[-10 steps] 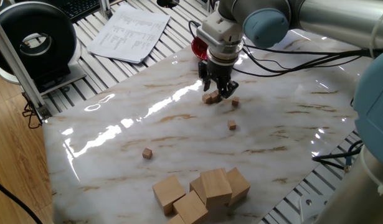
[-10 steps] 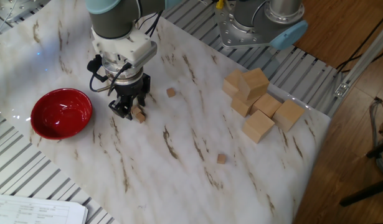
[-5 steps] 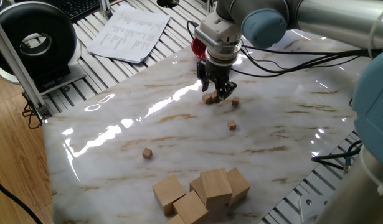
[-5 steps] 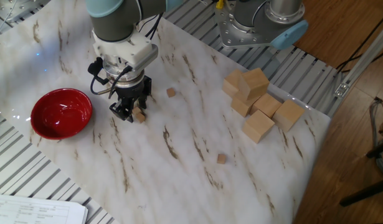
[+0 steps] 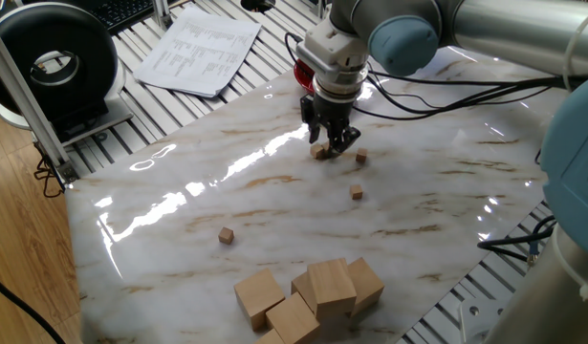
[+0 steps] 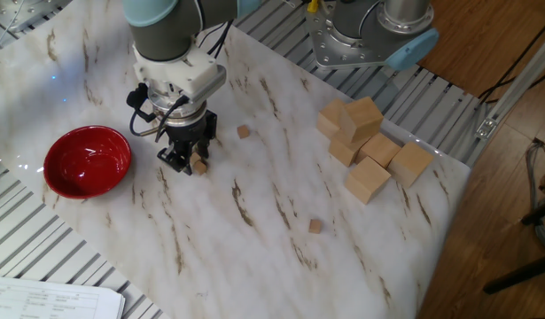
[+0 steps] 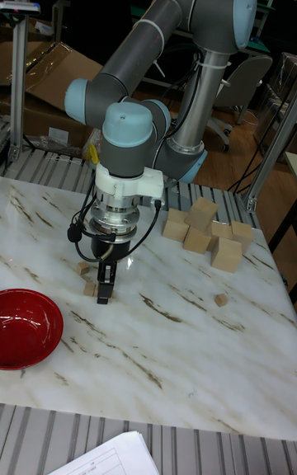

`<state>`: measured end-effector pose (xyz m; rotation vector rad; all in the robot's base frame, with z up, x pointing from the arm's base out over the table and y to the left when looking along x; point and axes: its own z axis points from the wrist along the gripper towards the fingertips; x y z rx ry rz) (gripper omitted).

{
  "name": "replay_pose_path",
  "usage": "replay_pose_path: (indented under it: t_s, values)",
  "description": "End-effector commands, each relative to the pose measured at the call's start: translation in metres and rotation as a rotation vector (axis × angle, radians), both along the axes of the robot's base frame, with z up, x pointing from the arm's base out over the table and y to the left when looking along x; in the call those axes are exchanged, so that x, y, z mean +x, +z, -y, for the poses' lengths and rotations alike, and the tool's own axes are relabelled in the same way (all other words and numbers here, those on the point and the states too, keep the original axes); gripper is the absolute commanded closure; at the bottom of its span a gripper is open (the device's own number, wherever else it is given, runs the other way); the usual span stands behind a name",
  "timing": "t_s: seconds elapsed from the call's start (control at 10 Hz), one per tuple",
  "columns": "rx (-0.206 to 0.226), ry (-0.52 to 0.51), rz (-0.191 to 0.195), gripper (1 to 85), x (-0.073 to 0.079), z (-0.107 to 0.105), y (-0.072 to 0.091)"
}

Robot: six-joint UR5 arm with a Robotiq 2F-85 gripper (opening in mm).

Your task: Stack the blocks into a pyramid shape

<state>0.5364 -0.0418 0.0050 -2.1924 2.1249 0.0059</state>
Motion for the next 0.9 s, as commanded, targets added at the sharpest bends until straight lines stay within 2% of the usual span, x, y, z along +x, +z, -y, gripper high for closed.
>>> replay_pose_path:
  t_s: [0.0,0.5,0.8]
  values:
    - [0.014,-0.019,0.008,41.3,0.0020,-0.0017,0.0017]
    - [0.017,-0.041,0.016,50.3,0.0036,-0.0011,0.0027]
    - [0.021,-0.052,0.012,52.0,0.0023,-0.0018,0.0028]
